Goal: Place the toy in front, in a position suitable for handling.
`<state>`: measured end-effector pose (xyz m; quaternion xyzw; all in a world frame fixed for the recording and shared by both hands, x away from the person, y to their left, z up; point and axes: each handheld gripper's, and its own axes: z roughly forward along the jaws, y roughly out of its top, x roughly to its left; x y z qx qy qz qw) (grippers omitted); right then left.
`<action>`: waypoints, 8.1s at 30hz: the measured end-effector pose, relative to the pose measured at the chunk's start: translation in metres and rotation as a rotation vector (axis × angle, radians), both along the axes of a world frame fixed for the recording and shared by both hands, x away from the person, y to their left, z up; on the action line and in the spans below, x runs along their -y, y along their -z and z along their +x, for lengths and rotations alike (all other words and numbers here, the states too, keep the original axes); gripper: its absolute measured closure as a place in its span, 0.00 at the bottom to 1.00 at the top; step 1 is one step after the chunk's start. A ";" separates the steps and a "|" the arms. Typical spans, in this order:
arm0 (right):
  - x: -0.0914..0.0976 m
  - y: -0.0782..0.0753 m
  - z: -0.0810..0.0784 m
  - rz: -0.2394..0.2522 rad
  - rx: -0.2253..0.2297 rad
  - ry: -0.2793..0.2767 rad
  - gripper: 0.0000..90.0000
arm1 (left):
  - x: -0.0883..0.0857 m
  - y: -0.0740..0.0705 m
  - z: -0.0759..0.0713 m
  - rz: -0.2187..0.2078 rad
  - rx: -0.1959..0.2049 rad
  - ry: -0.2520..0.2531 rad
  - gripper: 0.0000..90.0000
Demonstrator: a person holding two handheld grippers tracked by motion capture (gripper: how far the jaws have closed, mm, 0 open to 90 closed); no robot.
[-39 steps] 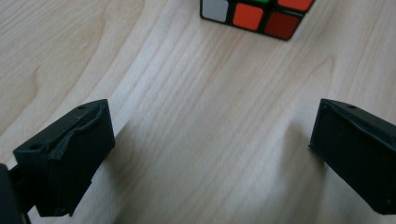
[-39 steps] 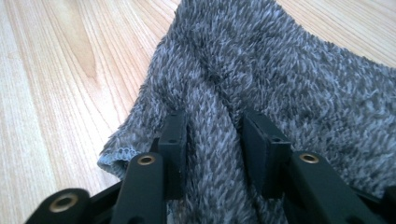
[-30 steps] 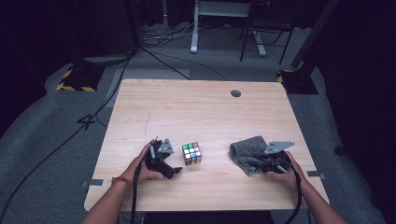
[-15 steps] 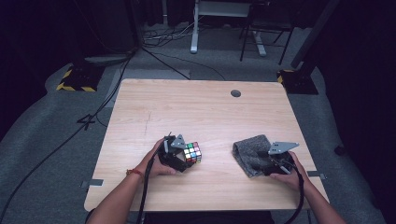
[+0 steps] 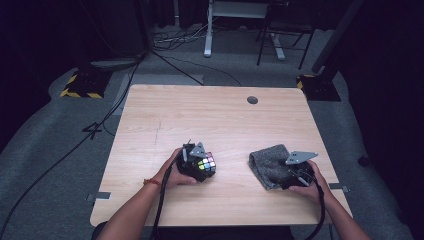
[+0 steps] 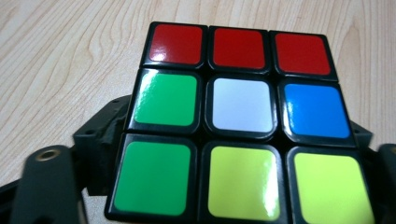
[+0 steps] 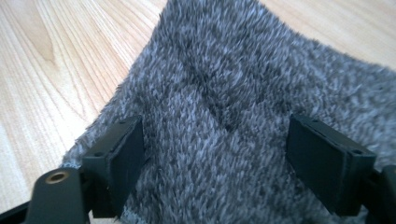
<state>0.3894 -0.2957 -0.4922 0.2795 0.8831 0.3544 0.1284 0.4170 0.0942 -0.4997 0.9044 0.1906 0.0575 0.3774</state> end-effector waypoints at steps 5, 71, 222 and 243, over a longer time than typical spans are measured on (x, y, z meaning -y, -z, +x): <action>0.001 0.003 0.003 0.002 -0.016 0.004 0.26 | -0.001 -0.001 0.000 0.002 0.010 0.001 0.33; -0.103 -0.073 -0.022 -0.041 0.172 -0.260 0.87 | 0.060 -0.038 -0.028 0.031 0.092 0.158 0.38; -0.092 -0.070 -0.016 0.164 0.166 -0.240 0.88 | 0.067 -0.060 -0.049 -0.006 0.200 0.218 0.37; -0.083 -0.068 -0.019 0.256 0.139 -0.273 0.88 | 0.049 -0.074 -0.047 -0.093 0.226 0.183 0.37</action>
